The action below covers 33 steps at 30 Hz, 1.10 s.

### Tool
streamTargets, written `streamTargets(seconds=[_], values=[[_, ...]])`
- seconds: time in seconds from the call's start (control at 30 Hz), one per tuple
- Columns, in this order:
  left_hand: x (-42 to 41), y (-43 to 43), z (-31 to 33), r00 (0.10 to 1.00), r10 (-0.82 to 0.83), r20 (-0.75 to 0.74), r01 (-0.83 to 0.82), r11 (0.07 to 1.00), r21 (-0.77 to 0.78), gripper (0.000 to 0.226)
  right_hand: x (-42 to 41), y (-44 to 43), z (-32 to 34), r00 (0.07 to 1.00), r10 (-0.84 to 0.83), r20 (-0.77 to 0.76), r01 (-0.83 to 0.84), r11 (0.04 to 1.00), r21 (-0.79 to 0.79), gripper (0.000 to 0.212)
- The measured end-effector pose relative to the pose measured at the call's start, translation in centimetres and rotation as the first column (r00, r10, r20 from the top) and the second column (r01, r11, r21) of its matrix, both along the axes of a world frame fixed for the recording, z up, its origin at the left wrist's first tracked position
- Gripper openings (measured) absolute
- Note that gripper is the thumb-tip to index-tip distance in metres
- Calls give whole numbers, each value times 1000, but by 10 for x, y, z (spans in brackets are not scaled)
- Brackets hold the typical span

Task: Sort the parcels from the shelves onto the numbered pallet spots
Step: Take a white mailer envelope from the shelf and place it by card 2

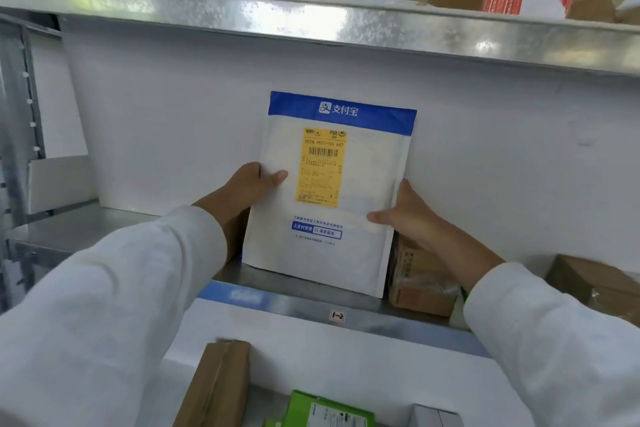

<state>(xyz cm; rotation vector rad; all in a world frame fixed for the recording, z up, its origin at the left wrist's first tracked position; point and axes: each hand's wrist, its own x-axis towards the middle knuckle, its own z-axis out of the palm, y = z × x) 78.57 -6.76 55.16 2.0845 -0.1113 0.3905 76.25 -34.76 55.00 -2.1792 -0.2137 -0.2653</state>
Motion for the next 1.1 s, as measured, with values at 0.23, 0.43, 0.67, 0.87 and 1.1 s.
streamTargets(seconds=[0.23, 0.43, 0.67, 0.87, 1.1], values=[[-32, -12, 16, 973, -4, 231, 73, 955, -287, 26, -5, -8, 16, 994, -55, 90, 34, 974, 225, 60], [-67, -6, 24, 962, 127, 241, -29, 928, -372, 28, -36, -6, 29, 986, 148, 71, -163, 937, 308, 42], [-122, 10, 9, 931, 309, 197, -168, 838, -520, 24, -74, 18, 23, 942, 314, 116, -334, 869, 364, 24], [-172, 42, -43, 856, 510, 76, -349, 681, -644, 20, -94, 68, -46, 885, 466, -3, -408, 778, 477, 16], [-258, 77, -122, 814, 572, -104, -533, 662, -527, 36, -113, 118, -144, 865, 472, -170, -345, 806, 480, 15]])
